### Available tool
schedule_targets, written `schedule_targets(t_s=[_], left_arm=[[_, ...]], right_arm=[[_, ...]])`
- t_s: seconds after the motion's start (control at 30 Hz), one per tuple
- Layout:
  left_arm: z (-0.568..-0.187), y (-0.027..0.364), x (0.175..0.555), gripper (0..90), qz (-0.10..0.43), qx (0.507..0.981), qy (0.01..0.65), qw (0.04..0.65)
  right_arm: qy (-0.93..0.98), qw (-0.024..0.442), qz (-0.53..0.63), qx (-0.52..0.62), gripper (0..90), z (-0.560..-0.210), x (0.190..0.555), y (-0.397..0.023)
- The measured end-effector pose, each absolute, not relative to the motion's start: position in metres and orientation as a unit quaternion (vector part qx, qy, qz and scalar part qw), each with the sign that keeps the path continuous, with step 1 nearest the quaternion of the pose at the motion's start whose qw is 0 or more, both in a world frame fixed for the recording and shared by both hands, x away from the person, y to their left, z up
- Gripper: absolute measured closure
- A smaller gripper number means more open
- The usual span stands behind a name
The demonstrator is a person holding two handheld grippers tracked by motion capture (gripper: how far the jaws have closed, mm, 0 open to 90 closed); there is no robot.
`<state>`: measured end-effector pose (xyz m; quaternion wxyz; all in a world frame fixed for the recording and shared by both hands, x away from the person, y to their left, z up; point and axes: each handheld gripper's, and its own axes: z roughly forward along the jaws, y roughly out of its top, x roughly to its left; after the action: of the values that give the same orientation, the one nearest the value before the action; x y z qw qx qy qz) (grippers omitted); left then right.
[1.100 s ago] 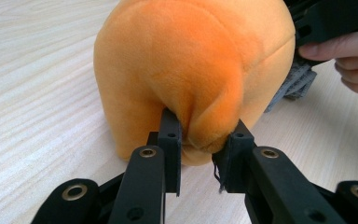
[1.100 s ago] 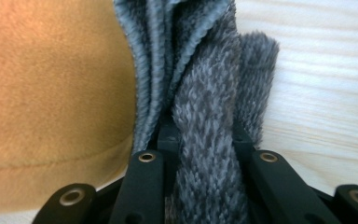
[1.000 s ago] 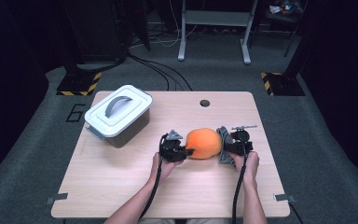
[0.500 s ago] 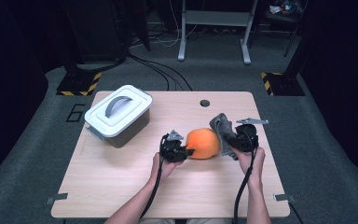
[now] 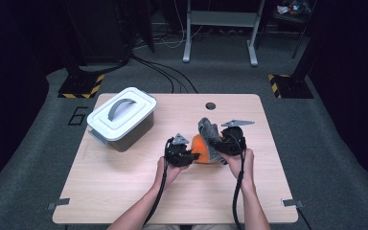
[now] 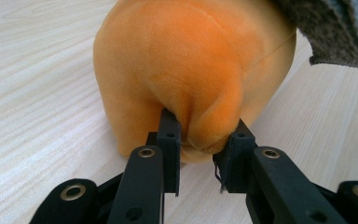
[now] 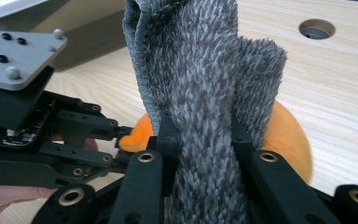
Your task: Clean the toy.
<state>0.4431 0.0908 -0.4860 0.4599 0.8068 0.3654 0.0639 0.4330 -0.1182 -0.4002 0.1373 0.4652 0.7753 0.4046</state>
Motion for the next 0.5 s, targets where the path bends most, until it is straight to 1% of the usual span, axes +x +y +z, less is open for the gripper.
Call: schedule_targets(t_s=[0.07, 0.3, 0.43, 0.5], left_arm=[[-0.486, 0.090, 0.443, 73.3, 0.066, 0.807, 0.364, 0.461], [-0.486, 0.091, 0.444, 73.3, 0.066, 0.811, 0.358, 0.458], [-0.486, 0.090, 0.443, 73.4, 0.068, 0.809, 0.358, 0.461], [-0.486, 0.089, 0.443, 73.4, 0.068, 0.808, 0.359, 0.462]], right_arm=[[0.780, 0.136, 0.402, 0.459, 73.5, -0.400, 0.433, -0.111], [0.799, 0.154, 0.369, 0.450, 73.5, -0.408, 0.435, -0.087], [0.806, 0.185, 0.346, 0.444, 74.1, -0.411, 0.435, -0.084], [0.805, 0.193, 0.342, 0.444, 74.2, -0.412, 0.435, -0.086]])
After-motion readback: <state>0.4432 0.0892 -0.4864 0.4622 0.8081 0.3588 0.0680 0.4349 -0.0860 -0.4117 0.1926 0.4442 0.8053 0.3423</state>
